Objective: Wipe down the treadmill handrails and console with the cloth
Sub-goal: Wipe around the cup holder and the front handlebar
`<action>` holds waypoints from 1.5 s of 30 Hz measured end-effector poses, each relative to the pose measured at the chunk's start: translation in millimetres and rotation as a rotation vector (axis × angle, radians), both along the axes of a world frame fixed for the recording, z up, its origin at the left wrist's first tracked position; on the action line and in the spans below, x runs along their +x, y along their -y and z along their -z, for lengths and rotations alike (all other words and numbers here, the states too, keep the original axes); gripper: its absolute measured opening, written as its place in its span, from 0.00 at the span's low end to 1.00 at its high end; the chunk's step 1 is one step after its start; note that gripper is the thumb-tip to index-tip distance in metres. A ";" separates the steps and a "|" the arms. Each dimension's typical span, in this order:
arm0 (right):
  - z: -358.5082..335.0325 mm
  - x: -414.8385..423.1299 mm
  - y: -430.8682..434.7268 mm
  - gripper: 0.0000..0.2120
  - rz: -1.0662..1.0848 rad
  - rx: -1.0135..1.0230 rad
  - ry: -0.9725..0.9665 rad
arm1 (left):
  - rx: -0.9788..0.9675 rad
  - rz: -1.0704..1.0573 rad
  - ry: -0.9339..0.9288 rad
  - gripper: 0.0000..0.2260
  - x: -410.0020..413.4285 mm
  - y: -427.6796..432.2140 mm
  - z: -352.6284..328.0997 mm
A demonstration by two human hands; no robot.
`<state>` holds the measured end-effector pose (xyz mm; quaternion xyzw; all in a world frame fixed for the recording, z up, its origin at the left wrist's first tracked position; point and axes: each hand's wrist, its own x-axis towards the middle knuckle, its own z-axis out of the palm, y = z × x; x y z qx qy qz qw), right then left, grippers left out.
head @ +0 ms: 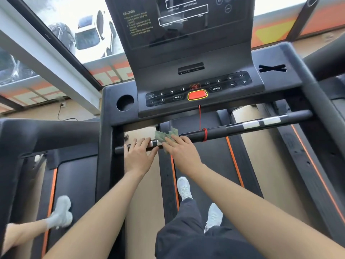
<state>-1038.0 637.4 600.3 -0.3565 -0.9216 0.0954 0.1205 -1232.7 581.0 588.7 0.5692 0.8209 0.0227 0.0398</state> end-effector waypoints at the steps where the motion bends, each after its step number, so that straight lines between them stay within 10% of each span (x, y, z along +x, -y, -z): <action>1: 2.0 10.2 -3.7 0.24 0.035 0.022 0.009 | 0.002 -0.001 0.001 0.27 -0.3 0.4 0.2; 8: 9.5 64.1 -5.0 0.23 0.223 0.009 -0.061 | -0.008 -0.016 0.038 0.26 1.8 -0.6 1.7; 15: -2.6 110.8 17.2 0.19 0.688 -0.602 -0.503 | 0.018 -0.126 0.116 0.21 35.1 -20.4 -11.8; 20: -27.5 149.2 -9.2 0.16 0.911 -0.448 -0.728 | 0.055 0.160 0.301 0.25 93.3 -53.6 -12.0; 30: 20.2 136.4 -51.9 0.16 0.602 -0.025 -0.261 | -0.101 0.517 0.350 0.23 148.9 -115.5 -14.5; 45: 31.2 168.0 -54.0 0.19 0.464 0.293 0.108 | -0.065 0.435 0.579 0.17 109.6 -109.0 -8.9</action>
